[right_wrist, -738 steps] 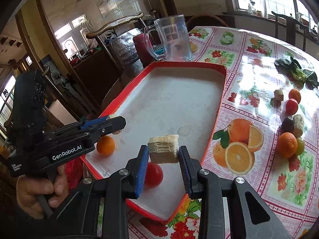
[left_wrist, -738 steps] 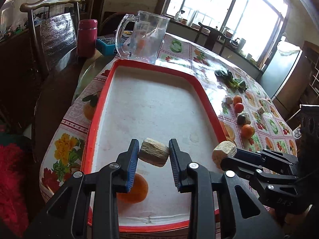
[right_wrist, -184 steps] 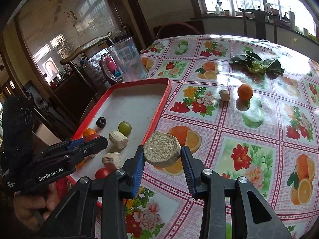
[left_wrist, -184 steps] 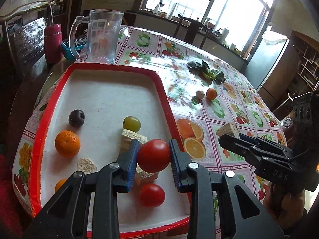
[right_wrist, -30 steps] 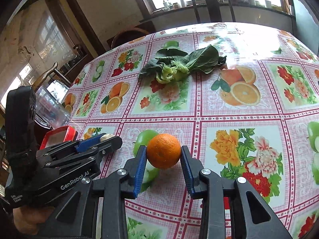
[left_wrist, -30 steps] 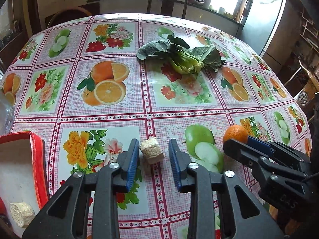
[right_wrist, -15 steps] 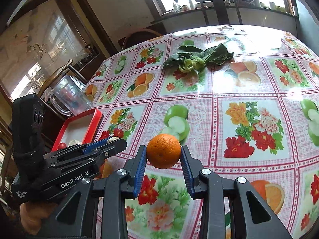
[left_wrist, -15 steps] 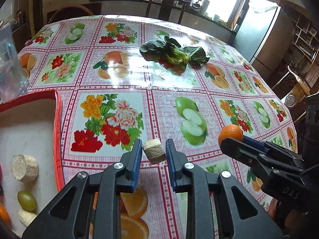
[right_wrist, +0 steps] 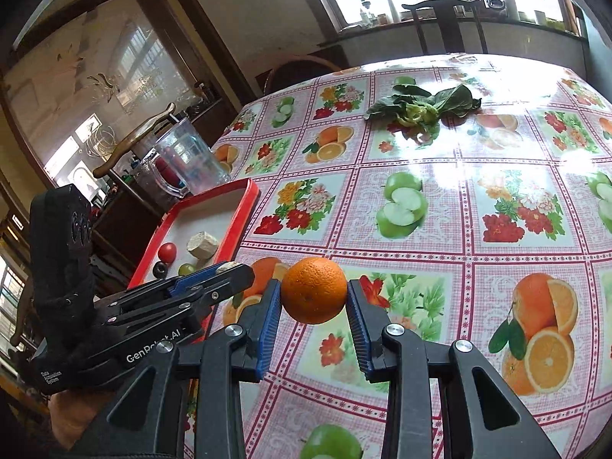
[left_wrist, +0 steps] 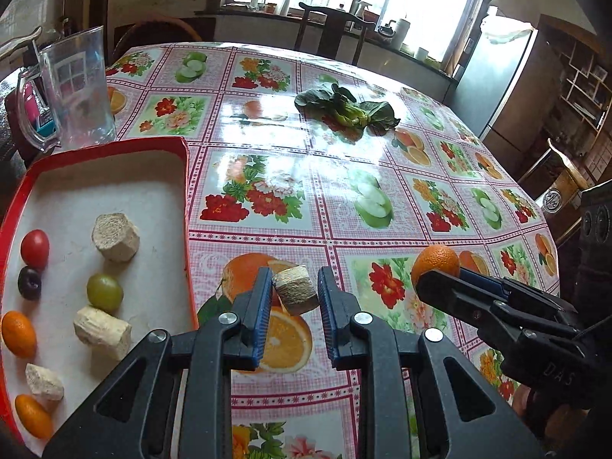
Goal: Organize fruits
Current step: 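Carry the beige cube in the left tool while the right tool carries the orange to the tray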
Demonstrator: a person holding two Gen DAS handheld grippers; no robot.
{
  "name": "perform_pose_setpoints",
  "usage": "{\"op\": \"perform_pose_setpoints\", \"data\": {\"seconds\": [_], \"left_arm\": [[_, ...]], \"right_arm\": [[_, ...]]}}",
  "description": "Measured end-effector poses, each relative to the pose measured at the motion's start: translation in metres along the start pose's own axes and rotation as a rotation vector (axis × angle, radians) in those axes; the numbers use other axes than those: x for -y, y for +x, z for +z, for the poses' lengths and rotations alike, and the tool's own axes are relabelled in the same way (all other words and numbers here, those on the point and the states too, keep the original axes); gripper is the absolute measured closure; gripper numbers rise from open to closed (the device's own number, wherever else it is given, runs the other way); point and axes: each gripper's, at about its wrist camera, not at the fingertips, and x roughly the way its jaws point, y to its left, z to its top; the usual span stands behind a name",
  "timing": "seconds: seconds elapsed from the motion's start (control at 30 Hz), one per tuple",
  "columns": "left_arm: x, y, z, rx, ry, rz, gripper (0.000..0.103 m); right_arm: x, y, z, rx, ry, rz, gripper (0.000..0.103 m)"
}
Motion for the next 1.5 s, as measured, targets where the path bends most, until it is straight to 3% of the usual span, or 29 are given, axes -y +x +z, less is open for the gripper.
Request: {"op": "perform_pose_setpoints", "data": {"seconds": [0.7,1.5], "left_arm": [[-0.024,-0.046,-0.034,0.037,-0.044,-0.002,0.082],[-0.082,-0.077,-0.071,0.054,-0.137,0.060,0.082]], "right_arm": [[-0.055,-0.004,-0.029,-0.026,-0.066,0.043,0.068],[-0.118,0.019,-0.055,-0.097,-0.178,0.100,0.068]]}}
